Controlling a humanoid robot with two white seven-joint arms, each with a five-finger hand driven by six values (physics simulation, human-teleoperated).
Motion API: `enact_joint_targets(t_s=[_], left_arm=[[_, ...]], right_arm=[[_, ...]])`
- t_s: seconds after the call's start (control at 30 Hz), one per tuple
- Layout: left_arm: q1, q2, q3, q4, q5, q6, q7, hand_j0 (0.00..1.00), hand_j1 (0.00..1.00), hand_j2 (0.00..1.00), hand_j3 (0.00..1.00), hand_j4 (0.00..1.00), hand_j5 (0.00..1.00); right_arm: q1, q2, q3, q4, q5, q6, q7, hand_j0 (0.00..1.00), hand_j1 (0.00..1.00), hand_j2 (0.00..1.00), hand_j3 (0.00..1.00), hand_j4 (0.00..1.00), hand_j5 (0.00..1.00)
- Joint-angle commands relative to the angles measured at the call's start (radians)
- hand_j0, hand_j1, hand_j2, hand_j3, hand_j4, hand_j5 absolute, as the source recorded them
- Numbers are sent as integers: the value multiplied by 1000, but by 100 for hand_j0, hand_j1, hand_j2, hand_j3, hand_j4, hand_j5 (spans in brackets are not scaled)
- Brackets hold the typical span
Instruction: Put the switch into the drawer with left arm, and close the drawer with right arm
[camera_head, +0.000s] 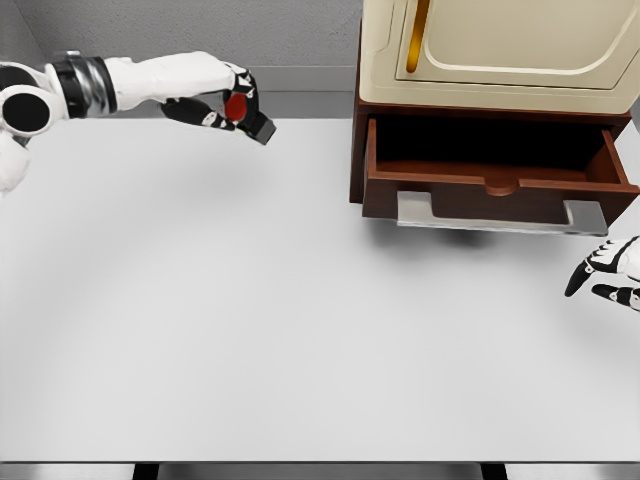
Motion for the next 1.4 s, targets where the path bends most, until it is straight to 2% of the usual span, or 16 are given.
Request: enact_joint_targets(t_s=[0.0,0.23,0.3,0.47,0.6,0.67,0.9,1.03,1.07,1.23,1.37], left_arm=[[0,-32,2,-4,9,4,3,35,35,35,35,35,35],[-25,-102,2,-7,12,4,8,32,32,32,32,32,32],[-23,-102,0,-28,40,4,11,32,32,32,32,32,32],[-28,-65,-33,-151,115,4,11,32,32,32,32,32,32],[-28,25,-56,-295,214,4,12,32,32,32,32,32,32],[-28,33,-58,-340,231,4,12,32,32,32,32,32,32],[-32,-48,-99,-323,222,4,3,32,32,32,32,32,32],[-61,-168,-107,-209,179,4,1,32,32,32,32,32,32],[-69,-188,-107,-205,173,4,0,32,32,32,32,32,32],[-86,-242,-104,-205,176,4,1,33,33,33,33,33,33],[-86,-265,-101,-124,175,4,3,34,34,34,34,34,34]], right_arm=[[0,0,0,0,-7,3,0,51,51,51,51,51,51],[0,-1,0,0,-7,3,0,51,51,51,51,51,51],[0,-1,0,0,-7,3,0,51,51,51,51,51,51],[0,0,0,0,-7,3,0,51,51,51,51,51,51],[0,0,0,0,-7,3,0,51,51,51,51,51,51],[0,0,0,0,-7,3,0,51,51,51,51,51,51],[0,0,0,0,-7,3,0,51,51,51,51,51,51],[0,0,0,0,-7,3,0,51,51,51,51,51,51],[0,0,0,0,-7,3,0,51,51,51,51,51,51],[0,0,0,0,-7,3,0,51,51,51,51,51,51],[0,0,0,0,-7,3,0,51,51,51,51,51,51]])
